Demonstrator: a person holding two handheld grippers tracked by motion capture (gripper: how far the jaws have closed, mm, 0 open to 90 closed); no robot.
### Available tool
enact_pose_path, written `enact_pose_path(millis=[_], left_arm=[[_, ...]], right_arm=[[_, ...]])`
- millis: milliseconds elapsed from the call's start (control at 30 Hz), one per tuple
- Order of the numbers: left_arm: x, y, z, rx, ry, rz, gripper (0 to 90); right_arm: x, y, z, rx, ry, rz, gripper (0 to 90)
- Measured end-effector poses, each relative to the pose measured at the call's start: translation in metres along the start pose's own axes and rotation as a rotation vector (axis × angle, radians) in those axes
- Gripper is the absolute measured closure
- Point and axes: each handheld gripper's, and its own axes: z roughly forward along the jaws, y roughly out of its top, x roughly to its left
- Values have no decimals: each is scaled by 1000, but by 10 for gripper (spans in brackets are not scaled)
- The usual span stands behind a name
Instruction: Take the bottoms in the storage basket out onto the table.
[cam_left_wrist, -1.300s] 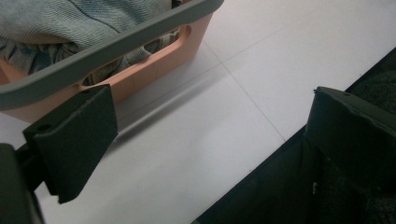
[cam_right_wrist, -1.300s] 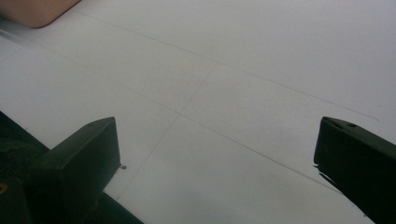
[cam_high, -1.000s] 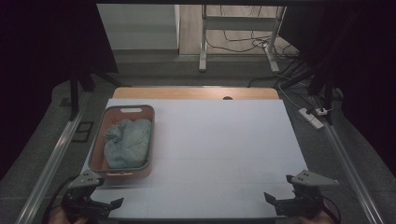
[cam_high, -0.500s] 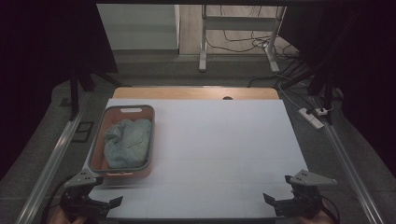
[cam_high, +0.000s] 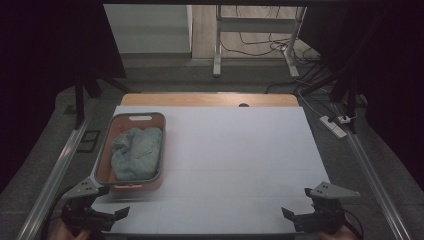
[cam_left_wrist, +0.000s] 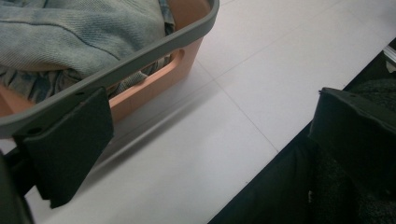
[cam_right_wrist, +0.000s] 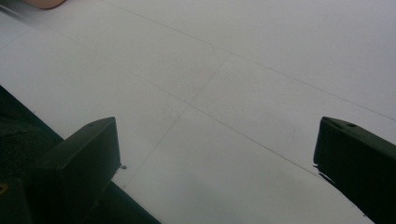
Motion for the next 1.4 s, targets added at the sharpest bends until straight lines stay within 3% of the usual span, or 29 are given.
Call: enact_pose_path(millis=[333,567,800,1000,1400], left_arm=[[0,7,3,17,23,17,0],[-1,12,7,17,24,11,0],[2,17,8,-13,37,-5,0],[5,21,13,10,36,-15,0],[10,32,21,30,68,14,6]], right_arm=[[0,0,0,5,2,2,4],[0,0,1,9,2,6,5],[-1,0,1,13,6,8,5],[-1,1,2,19,4,5,5],[0,1,3,26,8,-2,6]])
